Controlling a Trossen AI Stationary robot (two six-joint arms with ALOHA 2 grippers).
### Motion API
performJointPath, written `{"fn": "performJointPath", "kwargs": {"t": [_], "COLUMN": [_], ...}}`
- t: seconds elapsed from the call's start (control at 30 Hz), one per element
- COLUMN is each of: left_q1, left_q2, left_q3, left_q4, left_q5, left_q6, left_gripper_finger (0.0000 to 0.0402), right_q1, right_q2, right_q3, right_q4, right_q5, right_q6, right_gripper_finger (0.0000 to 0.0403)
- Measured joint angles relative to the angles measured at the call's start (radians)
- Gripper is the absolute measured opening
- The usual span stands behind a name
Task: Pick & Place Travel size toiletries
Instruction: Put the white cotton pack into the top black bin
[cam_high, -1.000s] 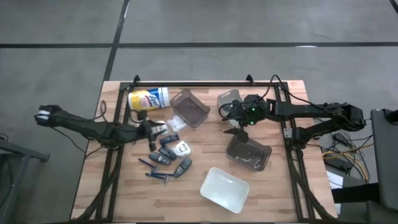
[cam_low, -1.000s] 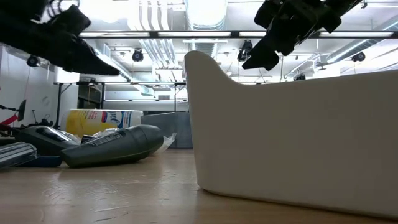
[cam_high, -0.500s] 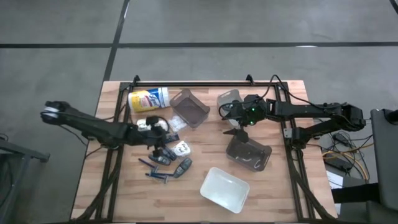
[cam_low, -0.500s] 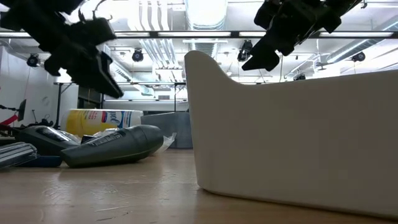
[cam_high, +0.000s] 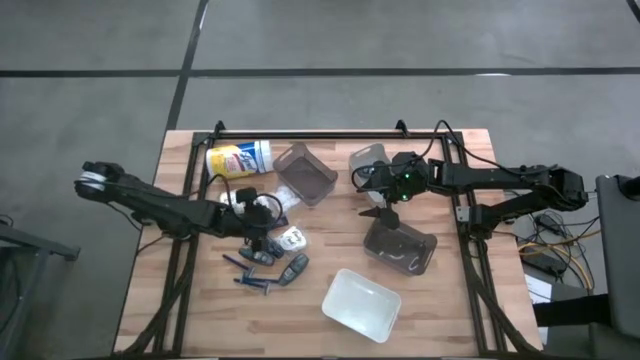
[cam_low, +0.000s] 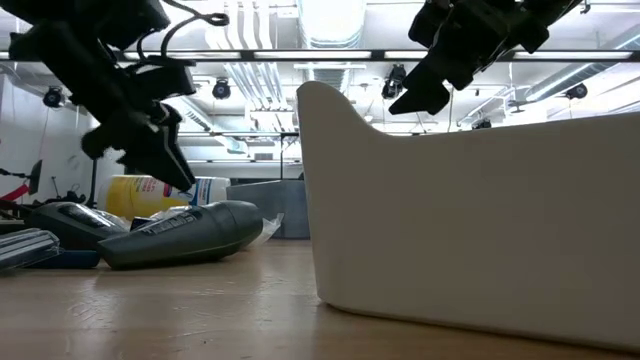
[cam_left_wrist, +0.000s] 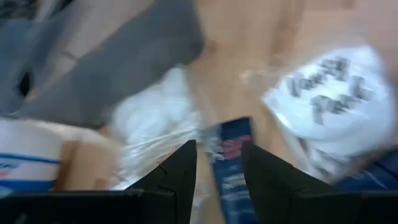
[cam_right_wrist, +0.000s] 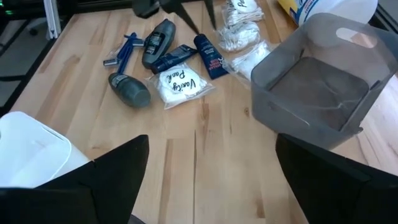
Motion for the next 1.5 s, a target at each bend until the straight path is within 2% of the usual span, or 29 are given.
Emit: {"fn": "performJointPath", "kwargs": {"t": [0.2, 0.37, 0.5, 0.6, 0.83, 1.0, 1.13, 1.33, 1.5], "left_q1": [0.075, 0.164, 0.212, 0.234, 0.272, 0.277, 0.278, 0.278, 0.276], "left_q2": [0.029, 0.089, 0.145, 0.195, 0.32, 0.359, 0.353, 0.32, 0.248], "left_q3": [-0.003, -0.005, -0.005, -0.003, 0.002, 0.013, 0.018, 0.021, 0.021], "left_q4": [0.037, 0.097, 0.222, 0.288, 0.305, 0.322, 0.314, 0.296, 0.247], "left_q5": [-0.032, 0.072, 0.098, 0.113, 0.113, 0.105, 0.117, 0.125, 0.136], "left_q6": [-0.065, -0.023, 0.013, 0.015, 0.017, 0.037, 0.073, 0.071, 0.071], "left_gripper_finger": [0.0133, 0.0133, 0.0133, 0.0133, 0.0133, 0.0132, 0.0105, 0.0016, 0.0006], "right_q1": [0.0, 0.0, 0.0, 0.0, 0.0, 0.0, 0.0, 0.0, 0.0], "right_q2": [0.0, 0.0, 0.0, 0.0, 0.0, 0.0, 0.0, 0.0, 0.0], "right_q3": [0.0, 0.0, 0.0, -0.001, -0.001, -0.001, -0.001, -0.001, -0.001], "right_q4": [-0.001, -0.001, -0.002, -0.003, -0.002, -0.002, -0.002, -0.004, -0.01], "right_q5": [0.0, 0.0, 0.0, 0.0, 0.0, 0.0, 0.0, 0.0, 0.0], "right_q6": [-0.026, -0.037, -0.062, -0.08, -0.077, -0.079, -0.082, -0.078, -0.088], "right_gripper_finger": [0.0318, 0.0299, 0.0285, 0.0274, 0.0251, 0.0239, 0.0232, 0.0222, 0.0214]}}
